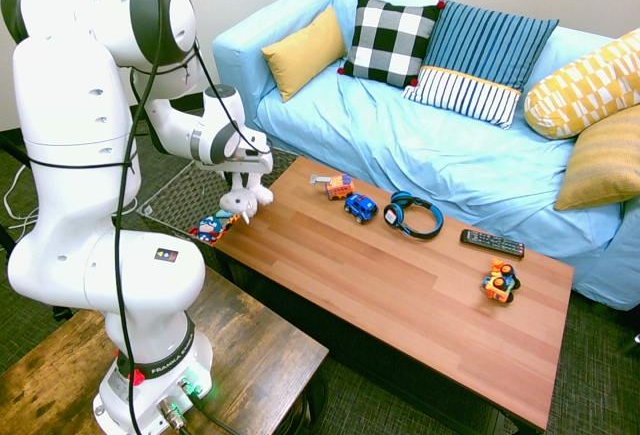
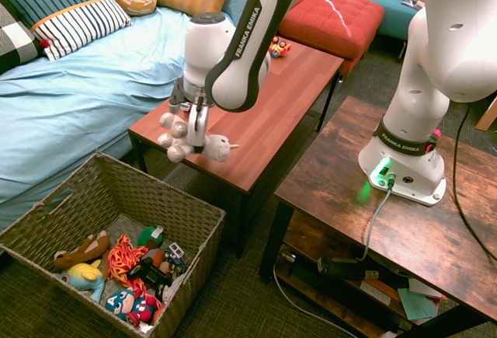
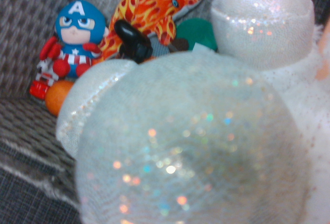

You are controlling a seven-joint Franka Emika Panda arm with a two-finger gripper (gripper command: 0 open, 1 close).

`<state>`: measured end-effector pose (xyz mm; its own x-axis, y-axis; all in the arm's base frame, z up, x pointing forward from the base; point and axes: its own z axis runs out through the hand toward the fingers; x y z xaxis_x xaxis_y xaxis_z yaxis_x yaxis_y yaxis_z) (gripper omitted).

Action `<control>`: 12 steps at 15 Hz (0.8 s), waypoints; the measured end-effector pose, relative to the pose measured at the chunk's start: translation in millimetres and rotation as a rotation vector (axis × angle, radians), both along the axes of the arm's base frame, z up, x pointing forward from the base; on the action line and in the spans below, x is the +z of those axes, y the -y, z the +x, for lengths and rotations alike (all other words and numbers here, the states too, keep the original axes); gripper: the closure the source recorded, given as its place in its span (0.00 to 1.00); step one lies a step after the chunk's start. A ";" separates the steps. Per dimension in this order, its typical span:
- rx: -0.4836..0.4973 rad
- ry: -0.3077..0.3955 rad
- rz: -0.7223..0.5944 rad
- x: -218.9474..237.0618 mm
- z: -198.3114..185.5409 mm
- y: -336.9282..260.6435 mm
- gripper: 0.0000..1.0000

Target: Put the stuffed toy in the basket

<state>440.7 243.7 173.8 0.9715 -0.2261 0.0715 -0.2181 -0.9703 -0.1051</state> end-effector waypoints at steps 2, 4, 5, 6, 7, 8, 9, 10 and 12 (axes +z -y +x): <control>0.004 0.012 -0.013 11.6 18.2 -34.7 1.00; 0.028 0.010 -0.020 13.4 35.6 -73.0 1.00; 0.039 0.005 -0.020 11.7 44.8 -92.3 1.00; 0.051 -0.003 -0.020 7.8 54.6 -110.9 1.00; 0.060 -0.011 -0.018 2.8 63.7 -127.3 1.00; 0.067 -0.020 -0.014 -4.0 71.2 -144.0 1.00; 0.072 -0.029 -0.012 -13.0 77.9 -159.3 1.00; 0.076 -0.038 -0.014 -23.4 84.1 -172.3 1.00; 0.078 -0.051 -0.018 -47.4 97.3 -191.2 1.00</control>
